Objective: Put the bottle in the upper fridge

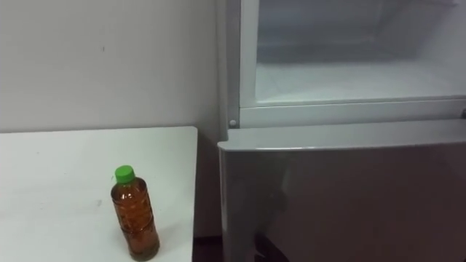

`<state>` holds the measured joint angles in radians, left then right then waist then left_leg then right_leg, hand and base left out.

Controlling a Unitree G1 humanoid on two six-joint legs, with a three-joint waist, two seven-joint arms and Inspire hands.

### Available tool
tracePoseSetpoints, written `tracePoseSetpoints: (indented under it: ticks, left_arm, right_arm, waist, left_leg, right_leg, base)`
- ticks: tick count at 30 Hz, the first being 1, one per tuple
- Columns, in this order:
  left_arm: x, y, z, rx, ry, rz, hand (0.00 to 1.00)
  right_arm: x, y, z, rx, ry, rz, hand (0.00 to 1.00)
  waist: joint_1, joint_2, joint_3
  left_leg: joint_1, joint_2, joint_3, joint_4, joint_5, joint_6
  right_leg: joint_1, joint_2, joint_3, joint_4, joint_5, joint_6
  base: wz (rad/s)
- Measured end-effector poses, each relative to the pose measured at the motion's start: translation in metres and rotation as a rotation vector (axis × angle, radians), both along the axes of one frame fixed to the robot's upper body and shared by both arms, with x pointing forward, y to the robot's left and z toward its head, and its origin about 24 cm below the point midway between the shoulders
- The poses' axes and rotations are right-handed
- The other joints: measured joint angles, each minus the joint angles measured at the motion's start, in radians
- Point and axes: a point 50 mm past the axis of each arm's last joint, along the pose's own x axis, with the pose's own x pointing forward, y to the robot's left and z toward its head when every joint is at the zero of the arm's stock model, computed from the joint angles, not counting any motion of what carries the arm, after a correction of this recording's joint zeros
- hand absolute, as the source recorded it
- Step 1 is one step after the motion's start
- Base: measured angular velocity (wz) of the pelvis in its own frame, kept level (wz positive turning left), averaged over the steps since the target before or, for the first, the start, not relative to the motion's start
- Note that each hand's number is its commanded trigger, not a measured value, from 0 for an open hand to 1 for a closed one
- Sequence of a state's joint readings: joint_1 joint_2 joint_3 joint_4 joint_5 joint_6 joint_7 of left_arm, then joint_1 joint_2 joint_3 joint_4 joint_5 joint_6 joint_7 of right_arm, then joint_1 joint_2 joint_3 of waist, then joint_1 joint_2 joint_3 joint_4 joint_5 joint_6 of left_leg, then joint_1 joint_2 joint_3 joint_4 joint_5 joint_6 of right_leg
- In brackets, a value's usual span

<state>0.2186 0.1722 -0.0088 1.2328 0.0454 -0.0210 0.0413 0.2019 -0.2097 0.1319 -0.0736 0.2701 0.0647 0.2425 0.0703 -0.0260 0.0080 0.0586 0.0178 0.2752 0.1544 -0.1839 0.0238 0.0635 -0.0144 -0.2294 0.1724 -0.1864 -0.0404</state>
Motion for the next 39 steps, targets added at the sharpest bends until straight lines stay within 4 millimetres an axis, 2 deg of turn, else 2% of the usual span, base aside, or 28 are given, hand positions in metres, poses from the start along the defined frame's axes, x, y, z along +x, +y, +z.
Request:
tracePoseSetpoints:
  ticks: [5,11,14,21,27,31,32,35,39]
  left_arm:
    - [0.005,0.0,0.0,0.004,0.008,-0.04,0.0]
    - [0.014,0.0,0.0,0.006,0.002,-0.045,0.0]
    - [0.014,0.0,0.0,0.005,0.005,-0.057,0.0]
    - [0.012,-0.001,-0.001,-0.002,0.01,-0.074,0.0]
    - [0.019,0.0,0.001,0.003,-0.015,-0.082,0.0]
    - [0.027,-0.001,0.002,0.01,-0.039,-0.122,0.0]
    - [0.028,0.0,0.002,0.014,-0.043,-0.13,0.0]
    - [0.029,0.002,0.002,0.016,-0.04,-0.137,0.0]
    - [0.03,0.0,0.002,0.011,-0.026,-0.157,0.0]
  right_arm:
    - [0.001,-0.001,0.007,-0.02,-0.01,0.007,0.0]
    - [0.007,0.005,0.03,-0.017,-0.095,0.036,0.0]
    - [0.011,0.007,0.034,-0.02,-0.11,0.04,0.0]
    - [0.017,0.009,0.04,-0.016,-0.139,0.043,0.0]
    - [0.022,0.016,0.052,-0.012,-0.189,0.055,0.0]
    - [0.043,0.041,0.101,0.039,-0.43,0.143,0.0]
    - [0.045,0.049,0.113,0.063,-0.493,0.169,0.0]
    - [0.043,0.066,0.13,0.112,-0.571,0.244,0.0]
    - [0.041,0.073,0.131,0.133,-0.575,0.283,0.0]
  waist:
    - [0.02,-0.021,-0.0031]
    - [0.04,-0.021,-0.002]
    - [0.044,-0.02,0.0007]
    - [0.046,-0.022,-0.0009]
    - [0.048,-0.022,-0.002]
    - [0.049,-0.02,-0.0042]
    - [0.05,-0.024,-0.0092]
    - [0.066,-0.033,-0.0147]
    - [0.073,-0.027,-0.0109]
  left_leg:
    - [-0.009,0.002,-0.004,0.011,0.001,-0.001]
    - [-0.014,0.002,-0.013,0.016,0.001,-0.001]
    - [-0.017,0.002,-0.027,0.022,0.001,-0.001]
    - [-0.046,0.006,-0.046,0.047,0.001,-0.001]
    - [-0.067,0.006,-0.069,0.056,0.004,-0.003]
    - [-0.066,0.005,-0.086,0.068,0.004,-0.003]
    - [-0.066,0.005,-0.09,0.069,0.004,-0.003]
    - [-0.064,0.004,-0.093,0.069,0.003,-0.003]
    - [-0.067,0.001,-0.097,0.069,0.0,0.002]
  right_leg:
    - [-0.012,0.001,0.006,0.003,0.003,-0.004]
    - [-0.013,0.0,0.002,0.013,0.003,-0.006]
    - [-0.013,-0.001,-0.006,0.013,0.002,-0.007]
    - [-0.02,-0.001,-0.029,0.013,0.005,-0.011]
    - [-0.031,-0.001,-0.045,0.014,0.009,-0.017]
    - [-0.026,0.0,-0.059,0.007,0.01,-0.018]
    - [-0.018,0.0,-0.072,-0.004,0.011,-0.017]
    - [-0.005,0.0,-0.08,-0.017,0.011,-0.015]
    - [0.008,-0.004,-0.095,-0.019,0.014,-0.01]
  base:
    - [-0.05]
    - [0.01]
    - [0.06]
    - [0.09]
    - [0.07]
    - [0.13]
    - [0.26]
    - [0.14]
    - [0.12]
